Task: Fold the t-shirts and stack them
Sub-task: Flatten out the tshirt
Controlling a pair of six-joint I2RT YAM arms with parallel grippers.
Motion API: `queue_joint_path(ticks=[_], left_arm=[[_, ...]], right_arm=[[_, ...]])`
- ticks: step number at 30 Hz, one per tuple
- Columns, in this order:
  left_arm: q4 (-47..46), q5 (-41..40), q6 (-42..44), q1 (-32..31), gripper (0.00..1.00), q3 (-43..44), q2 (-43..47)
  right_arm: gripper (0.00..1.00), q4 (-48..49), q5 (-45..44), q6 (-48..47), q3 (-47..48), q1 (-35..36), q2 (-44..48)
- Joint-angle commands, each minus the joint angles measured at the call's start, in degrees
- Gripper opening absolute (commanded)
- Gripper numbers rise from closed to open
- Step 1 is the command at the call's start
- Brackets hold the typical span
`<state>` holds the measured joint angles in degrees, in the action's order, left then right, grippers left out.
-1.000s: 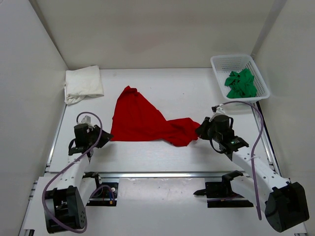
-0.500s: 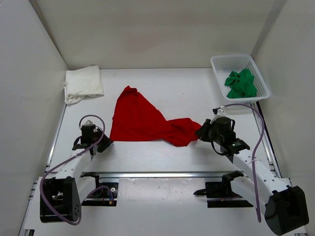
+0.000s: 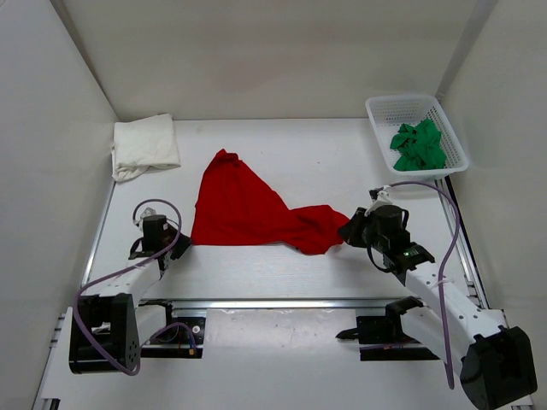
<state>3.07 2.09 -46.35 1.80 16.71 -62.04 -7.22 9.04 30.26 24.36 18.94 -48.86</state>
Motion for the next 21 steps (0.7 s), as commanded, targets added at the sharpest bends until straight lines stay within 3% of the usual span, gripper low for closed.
queue_joint_path(ticks=[1,3,5,9,11,16,18,21], left_arm=[[-1.7,-1.0,-1.2,-0.7,0.25,-1.3,-0.9],[-1.8,-0.3,-1.5,-0.7,0.06,-1.3,-1.0],[-2.3,0.5,-1.6,-0.5,0.0,-0.6,-0.9],[-1.0,3.1,-0.9,0.4,0.0,4.5,0.3],[1.8,4.9,-0.2,1.6,0.0,11.4,0.3],[6.2,12.4,1.9,7.7,0.0,23.0,-1.6],[6.0,15.0,1.4,10.5,0.0,25.6,-3.6],[4.3,17.7,0.5,10.8,0.0,27.6,-7.0]], right_arm=[[0.02,2.2,-0.2,0.7,-0.4,-0.5,1.4],[0.03,1.8,-0.3,1.2,-0.3,-0.7,1.6],[0.03,1.1,0.1,1.6,-0.3,-1.7,1.7],[0.0,-2.5,3.3,1.6,3.5,-5.2,1.4],[0.0,-7.1,5.5,1.2,7.5,-6.2,1.0],[0.0,-20.9,2.7,0.1,19.9,-2.8,4.1],[0.0,-26.3,0.5,1.7,19.0,-0.8,7.5],[0.01,-25.8,0.4,6.7,10.3,-0.7,13.6]])
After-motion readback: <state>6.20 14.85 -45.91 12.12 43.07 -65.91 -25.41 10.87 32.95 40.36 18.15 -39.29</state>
